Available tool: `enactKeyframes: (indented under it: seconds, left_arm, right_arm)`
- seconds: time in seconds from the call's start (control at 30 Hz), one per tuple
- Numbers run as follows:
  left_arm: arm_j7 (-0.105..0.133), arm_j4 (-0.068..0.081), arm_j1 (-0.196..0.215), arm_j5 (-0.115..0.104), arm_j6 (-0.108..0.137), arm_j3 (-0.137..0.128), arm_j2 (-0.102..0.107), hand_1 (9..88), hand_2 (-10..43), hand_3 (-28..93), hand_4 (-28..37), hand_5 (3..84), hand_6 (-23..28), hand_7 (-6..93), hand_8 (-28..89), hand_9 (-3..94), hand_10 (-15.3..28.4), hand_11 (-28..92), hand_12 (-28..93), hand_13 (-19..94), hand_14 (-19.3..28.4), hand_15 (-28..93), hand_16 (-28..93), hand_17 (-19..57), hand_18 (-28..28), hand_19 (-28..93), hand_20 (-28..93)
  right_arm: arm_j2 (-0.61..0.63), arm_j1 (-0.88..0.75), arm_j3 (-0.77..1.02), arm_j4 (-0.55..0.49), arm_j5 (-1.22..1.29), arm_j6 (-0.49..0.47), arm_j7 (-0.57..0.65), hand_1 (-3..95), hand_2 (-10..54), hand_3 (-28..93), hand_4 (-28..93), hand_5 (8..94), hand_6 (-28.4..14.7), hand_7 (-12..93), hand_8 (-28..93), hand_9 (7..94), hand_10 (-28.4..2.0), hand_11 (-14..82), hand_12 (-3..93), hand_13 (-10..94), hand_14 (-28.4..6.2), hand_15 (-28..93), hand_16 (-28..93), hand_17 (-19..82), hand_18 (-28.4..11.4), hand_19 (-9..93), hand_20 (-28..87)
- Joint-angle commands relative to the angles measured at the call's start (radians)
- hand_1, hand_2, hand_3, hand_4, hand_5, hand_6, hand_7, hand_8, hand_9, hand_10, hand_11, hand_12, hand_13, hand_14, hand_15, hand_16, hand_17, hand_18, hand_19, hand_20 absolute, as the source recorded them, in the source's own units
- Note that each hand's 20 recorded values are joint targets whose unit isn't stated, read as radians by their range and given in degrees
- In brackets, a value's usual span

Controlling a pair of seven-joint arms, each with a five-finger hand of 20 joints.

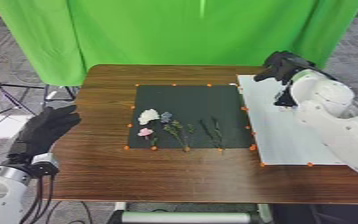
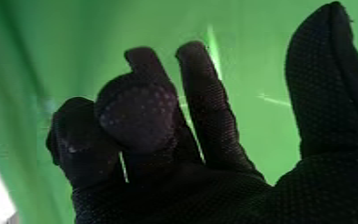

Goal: Arrange flowers

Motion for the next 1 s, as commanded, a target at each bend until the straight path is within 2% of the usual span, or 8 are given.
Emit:
enactKeyframes:
  seconds: [0.03, 0.23, 0.27, 0.67, 0.77, 1.0]
  left_arm:
    - [-0.01, -0.007, 0.012, 0.005, 0.003, -0.003, -0.005, 23.8, -3.1, 62, -22.2, 46.2, 4.3, 11.6, -5, 44.6, 13.8, 20, 15, 33, 18.2, 13, 5, 2.1, 13.0, 5, 15]
    - [-0.017, -0.006, 0.012, 0.007, -0.002, -0.002, -0.004, 23.9, -3.0, 62, -22.4, 46.1, 4.1, 11.9, -5, 44.6, 13.8, 20, 15, 33, 18.1, 13, 5, 2.1, 13.0, 5, 15]
    - [-0.017, -0.002, 0.005, 0.006, -0.004, 0.001, -0.001, 23.9, -3.0, 62, -22.4, 46.1, 4.0, 11.9, -5, 44.6, 13.8, 20, 15, 33, 18.1, 13, 5, 2.1, 13.0, 5, 15]
    - [-0.018, -0.012, 0.024, 0.007, -0.001, -0.011, -0.011, 23.9, -2.9, 62, -22.2, 46.2, 4.0, 12.0, -6, 44.6, 13.8, 20, 15, 33, 18.1, 13, 5, 2.0, 13.0, 5, 15]
    - [-0.02, -0.009, 0.02, 0.007, -0.003, -0.01, -0.011, 23.8, -2.9, 62, -22.2, 46.2, 4.0, 11.9, -6, 44.6, 13.9, 20, 15, 33, 18.3, 13, 5, 2.1, 13.0, 5, 15]
    - [-0.02, -0.015, 0.023, 0.01, -0.005, -0.011, -0.015, 23.9, -2.8, 62, -22.3, 46.2, 4.0, 11.9, -6, 44.6, 13.9, 20, 15, 33, 18.3, 13, 5, 2.1, 13.0, 5, 15]
  right_arm:
    - [0.027, -0.09, 0.023, 0.002, -0.048, 0.066, 0.067, 33.7, -9.5, 60, -16, 59.8, -0.4, 16, -6, 64.8, -15.4, 17.9, 25.1, 83, -5.2, 68, 28, 57, -17.2, 93, 58]
    - [0.034, -0.151, 0.05, 0.011, -0.073, 0.082, 0.096, 35.0, -9.5, 61, -16, 64.1, 0.0, 18, -6, 72.1, -14.6, 24.0, 26.6, 85, -4.7, 69, 28, 59, -16.8, 93, 60]
    - [0.036, -0.165, 0.06, 0.012, -0.077, 0.079, 0.097, 35.2, -9.5, 61, -16, 64.7, 0.1, 18, -6, 72.5, -14.6, 24.2, 26.6, 85, -4.7, 69, 28, 59, -16.7, 93, 60]
    - [0.023, -0.274, 0.137, 0.038, -0.055, 0.081, 0.126, 36.8, -9.5, 62, -16, 70.4, -0.8, 18, -7, 77.2, -14.1, 23.6, 25.3, 86, -4.1, 68, 29, 60, -16.1, 93, 61]
    - [0.014, -0.283, 0.142, 0.043, -0.05, 0.083, 0.124, 36.5, -9.5, 62, -16, 71.7, -1.1, 18, -7, 78.4, -14.2, 23.2, 25.0, 87, -4.0, 68, 29, 61, -16.1, 93, 61]
    - [-0.003, -0.272, 0.113, 0.064, -0.066, 0.093, 0.112, 34.4, -9.5, 61, -16, 73.1, -1.6, 17, -7, 79.3, -14.6, 22.7, 24.7, 87, -4.0, 67, 29, 61, -15.9, 93, 61]
